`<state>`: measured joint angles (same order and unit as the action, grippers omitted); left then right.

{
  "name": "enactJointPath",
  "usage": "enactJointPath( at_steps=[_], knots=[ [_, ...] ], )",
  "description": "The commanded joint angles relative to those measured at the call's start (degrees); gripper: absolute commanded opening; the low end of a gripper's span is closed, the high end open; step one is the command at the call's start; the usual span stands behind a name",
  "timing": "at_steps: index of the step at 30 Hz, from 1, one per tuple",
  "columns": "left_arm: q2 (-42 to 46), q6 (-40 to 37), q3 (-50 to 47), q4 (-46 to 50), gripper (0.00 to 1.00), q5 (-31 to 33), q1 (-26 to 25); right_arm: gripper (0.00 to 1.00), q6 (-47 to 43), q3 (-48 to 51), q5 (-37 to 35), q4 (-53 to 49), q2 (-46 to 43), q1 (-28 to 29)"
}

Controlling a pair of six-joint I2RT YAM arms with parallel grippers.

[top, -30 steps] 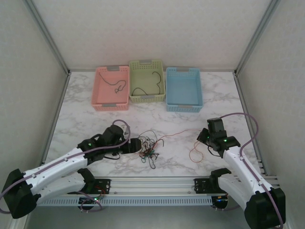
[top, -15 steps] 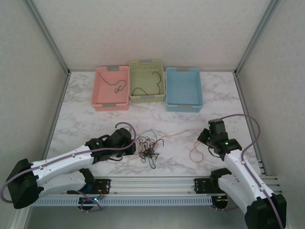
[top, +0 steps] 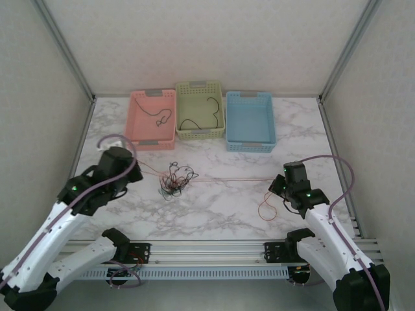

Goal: Untangle the cables

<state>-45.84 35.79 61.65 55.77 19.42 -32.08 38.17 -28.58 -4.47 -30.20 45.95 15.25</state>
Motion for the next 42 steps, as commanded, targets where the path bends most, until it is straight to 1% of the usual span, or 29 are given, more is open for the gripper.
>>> enactJointPath(
  at_steps=[1,6,10,18,21,22,24,25,26,27,31,32,33,36,39,40,41,42],
  knots=[
    [-0.7,-5.0,4.4,6.6,0.0,2.3,3.8,0.0,-0.3,0.6,-0.8,-0.1,-0.3,-0.3],
    [-3.2,-6.9,8.5,7.3,0.0,4.0,7.4,0.0,-0.1,0.5,-1.3,-0.5,0.0,-0.3],
    [-4.3,-8.8,9.4,7.7,0.0,4.9,10.7,0.0,0.3,0.2,-2.4,-1.0,0.6,-0.3],
    [-1.6,-12.5,4.5,6.2,0.0,0.0,19.6,0.0,2.3,-0.5,-5.8,-3.1,1.2,-0.4],
    [-0.8,-14.2,3.6,5.3,0.0,-1.1,22.1,0.0,3.2,-0.8,-7.3,-3.7,2.2,-0.4],
    [-0.7,-14.4,3.0,4.9,0.0,-2.4,22.7,0.0,3.5,-1.1,-7.7,-3.8,2.8,-0.4],
    [0.2,-14.5,0.2,2.7,0.0,-7.2,23.4,0.0,3.9,-1.8,-8.3,-4.1,4.5,-0.3],
    [0.7,-14.4,-1.6,1.0,0.0,-11.0,23.4,0.0,3.9,-2.1,-8.2,-4.0,5.4,-0.3],
    [1.1,-14.6,-3.7,-1.1,0.0,-16.5,23.5,0.0,3.8,-2.5,-7.8,-3.8,6.6,-0.3],
    [0.9,-14.8,-4.8,-2.1,0.0,-20.6,23.5,0.0,3.3,-2.8,-7.3,-3.6,7.5,-0.3],
    [-0.7,-16.2,-5.2,-3.2,0.0,-31.9,23.1,0.0,0.5,-3.9,-3.1,-1.7,10.8,-0.3],
    [-1.5,-16.6,-5.6,-3.5,0.0,-34.3,22.9,0.0,-0.7,-4.2,-1.2,-1.2,11.5,-0.3],
    [-2.2,-16.6,-5.8,-3.7,0.0,-35.0,22.4,0.0,-1.4,-4.4,0.1,-0.9,11.9,-0.3],
    [-2.7,-16.6,-6.6,-4.8,0.0,-36.1,21.2,0.12,-2.1,-6.4,1.0,-3.5,11.2,-0.3],
    [-1.7,-16.4,-7.7,-6.1,0.0,-36.7,21.2,0.26,-2.2,-10.7,-1.7,-9.2,7.0,-0.3],
    [-1.5,-16.3,-7.9,-6.4,0.0,-36.9,21.3,0.32,-2.5,-12.4,-1.5,-10.4,5.4,-0.3],
    [-1.4,-16.3,-8.1,-6.6,0.0,-37.1,21.2,0.34,-2.8,-14.3,-0.6,-11.8,4.3,-0.1],
    [-1.4,-16.3,-8.1,-6.6,0.0,-37.0,21.2,0.38,-2.6,-16.0,-0.1,-13.1,3.8,0.1]
  ],
)
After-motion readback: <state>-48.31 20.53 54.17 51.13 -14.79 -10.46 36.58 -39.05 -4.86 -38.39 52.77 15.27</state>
